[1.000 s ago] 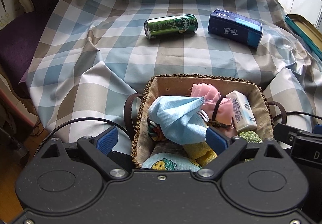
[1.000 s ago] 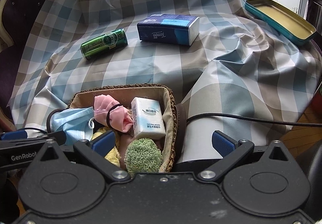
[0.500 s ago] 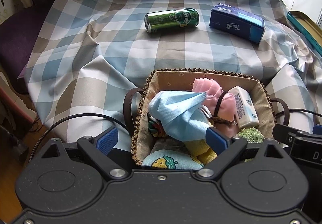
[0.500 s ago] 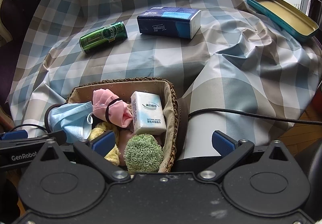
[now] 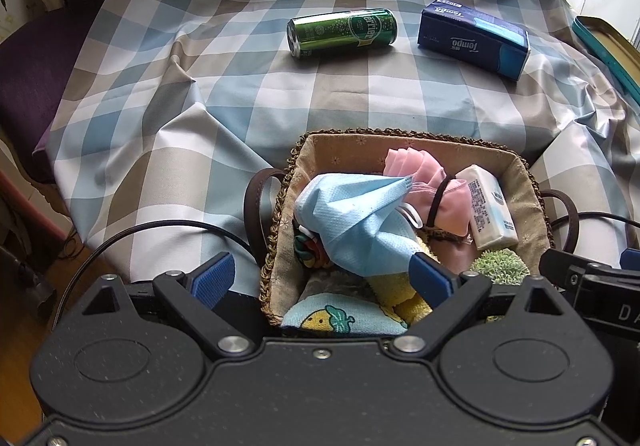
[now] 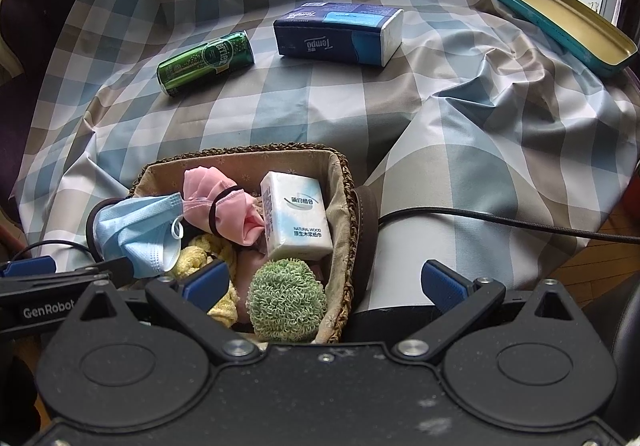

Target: Organize soft objects

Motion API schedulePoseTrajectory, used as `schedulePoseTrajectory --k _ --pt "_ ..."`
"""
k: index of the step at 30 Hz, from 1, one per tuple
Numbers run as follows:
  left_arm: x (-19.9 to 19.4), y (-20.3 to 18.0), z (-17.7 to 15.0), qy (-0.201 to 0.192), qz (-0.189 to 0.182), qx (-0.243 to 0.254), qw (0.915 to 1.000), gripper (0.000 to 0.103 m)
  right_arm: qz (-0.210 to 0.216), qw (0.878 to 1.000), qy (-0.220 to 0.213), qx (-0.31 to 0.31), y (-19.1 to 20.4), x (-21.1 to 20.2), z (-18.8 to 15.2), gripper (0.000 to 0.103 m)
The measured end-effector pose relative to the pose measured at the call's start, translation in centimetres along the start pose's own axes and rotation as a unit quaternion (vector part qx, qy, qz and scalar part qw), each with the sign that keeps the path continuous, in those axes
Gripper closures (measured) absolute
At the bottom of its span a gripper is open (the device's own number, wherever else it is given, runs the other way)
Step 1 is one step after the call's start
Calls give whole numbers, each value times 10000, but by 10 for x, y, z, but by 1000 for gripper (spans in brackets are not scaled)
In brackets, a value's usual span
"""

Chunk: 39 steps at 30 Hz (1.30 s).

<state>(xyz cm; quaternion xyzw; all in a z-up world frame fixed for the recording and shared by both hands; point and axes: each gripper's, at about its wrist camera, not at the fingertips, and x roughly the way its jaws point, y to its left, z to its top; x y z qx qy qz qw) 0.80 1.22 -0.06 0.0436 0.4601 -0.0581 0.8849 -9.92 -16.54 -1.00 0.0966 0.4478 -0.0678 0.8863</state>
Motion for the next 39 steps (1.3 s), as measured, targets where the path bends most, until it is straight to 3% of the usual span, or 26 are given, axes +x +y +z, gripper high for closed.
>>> schedulePoseTrajectory --k 39 --pt "1 0 -3 25 20 22 10000 11 24 10000 86 8 -1 3 -4 0"
